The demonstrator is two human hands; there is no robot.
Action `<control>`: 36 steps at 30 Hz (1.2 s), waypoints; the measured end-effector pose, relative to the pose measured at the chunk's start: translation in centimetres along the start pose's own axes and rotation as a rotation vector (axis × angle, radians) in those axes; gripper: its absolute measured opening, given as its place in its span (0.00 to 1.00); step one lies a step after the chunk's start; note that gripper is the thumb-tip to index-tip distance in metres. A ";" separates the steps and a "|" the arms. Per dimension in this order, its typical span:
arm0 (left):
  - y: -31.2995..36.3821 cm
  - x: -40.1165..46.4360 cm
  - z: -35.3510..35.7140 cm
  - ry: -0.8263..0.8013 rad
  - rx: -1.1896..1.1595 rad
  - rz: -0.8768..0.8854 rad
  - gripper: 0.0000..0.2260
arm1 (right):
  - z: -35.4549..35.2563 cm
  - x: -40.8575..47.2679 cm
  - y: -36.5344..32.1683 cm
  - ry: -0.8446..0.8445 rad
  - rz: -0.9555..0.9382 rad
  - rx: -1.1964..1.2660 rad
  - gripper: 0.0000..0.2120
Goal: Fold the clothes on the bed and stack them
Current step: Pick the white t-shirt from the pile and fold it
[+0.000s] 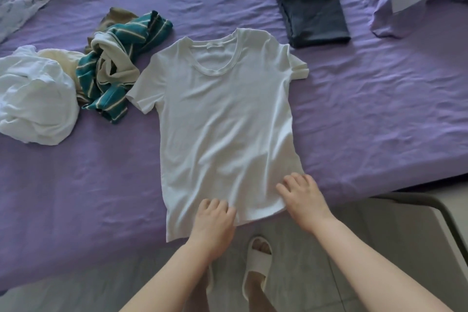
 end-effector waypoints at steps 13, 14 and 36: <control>8.5 7.8 -1.6 -0.054 -0.228 -0.041 0.17 | 1.0 0.2 3.2 -0.202 0.421 0.375 0.19; 8.5 7.8 -1.8 -0.053 -0.230 -0.046 0.17 | 0.7 0.3 3.2 -0.189 0.411 0.374 0.17; -3.1 5.8 -3.4 0.220 -0.322 -0.667 0.28 | -1.1 5.5 4.8 -0.277 0.402 0.287 0.21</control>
Point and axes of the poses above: each hand's wrist, its own x-axis towards the middle knuckle, its own z-axis out of the palm, y = z × x, the point moved 1 cm from there along x, towards the middle knuckle, and after that the axes turned 10 degrees about -x, right-handed, at the moved point
